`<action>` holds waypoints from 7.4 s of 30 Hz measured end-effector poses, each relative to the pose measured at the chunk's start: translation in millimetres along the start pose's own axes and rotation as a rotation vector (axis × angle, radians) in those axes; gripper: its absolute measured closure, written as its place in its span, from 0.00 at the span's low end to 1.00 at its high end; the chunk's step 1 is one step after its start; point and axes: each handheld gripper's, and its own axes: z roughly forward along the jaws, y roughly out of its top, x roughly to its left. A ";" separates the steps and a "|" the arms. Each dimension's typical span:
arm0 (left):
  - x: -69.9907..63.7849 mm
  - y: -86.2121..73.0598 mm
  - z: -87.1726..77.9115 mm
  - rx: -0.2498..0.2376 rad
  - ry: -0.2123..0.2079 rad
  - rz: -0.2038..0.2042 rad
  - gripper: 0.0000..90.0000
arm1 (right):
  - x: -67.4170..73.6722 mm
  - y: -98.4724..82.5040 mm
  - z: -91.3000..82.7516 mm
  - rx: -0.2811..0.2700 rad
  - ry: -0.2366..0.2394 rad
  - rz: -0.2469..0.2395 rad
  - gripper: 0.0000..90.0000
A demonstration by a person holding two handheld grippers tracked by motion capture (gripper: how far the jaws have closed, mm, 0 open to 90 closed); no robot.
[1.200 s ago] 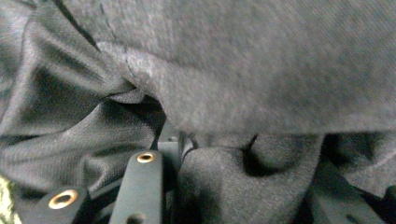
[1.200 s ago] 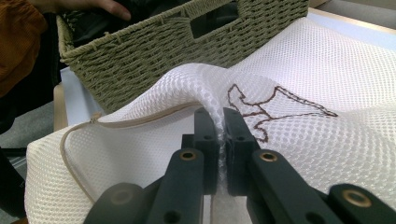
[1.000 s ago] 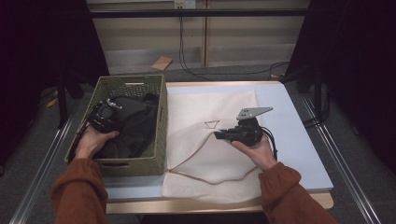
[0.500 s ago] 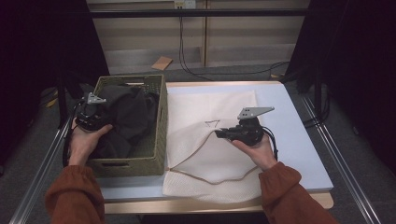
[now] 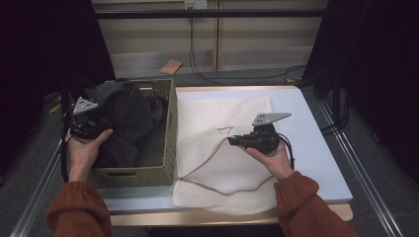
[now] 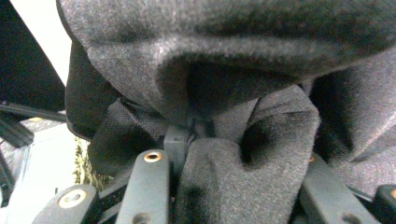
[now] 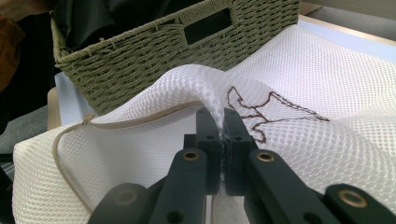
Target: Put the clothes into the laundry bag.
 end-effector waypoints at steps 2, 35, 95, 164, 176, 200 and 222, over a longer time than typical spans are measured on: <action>0.6 0.2 -2.9 -0.027 -0.006 -0.010 0.72 | 0.3 0.0 0.1 0.001 0.000 0.000 0.98; -3.6 27.5 -65.3 -0.323 -0.038 -0.025 0.72 | -0.1 0.6 -2.4 -0.013 0.001 -0.002 0.98; -53.1 82.3 -127.4 -0.536 -0.209 0.090 0.72 | -2.2 -0.6 -2.2 -0.006 -0.004 0.001 0.98; -183.2 89.6 -82.3 -0.489 -0.621 0.192 0.72 | -15.9 0.4 -20.0 -0.072 -0.028 0.046 0.98; -211.3 45.7 -38.6 -0.329 -0.661 0.260 0.71 | -19.9 -2.4 -15.0 -0.051 -0.029 0.079 0.98; -291.6 26.8 35.2 -0.210 -0.793 0.272 0.71 | -35.0 -11.5 -15.7 -0.057 -0.012 0.169 0.98; -305.7 -21.7 65.7 -0.111 -0.709 0.364 0.71 | -39.7 -20.2 -7.9 -0.017 -0.066 0.175 0.98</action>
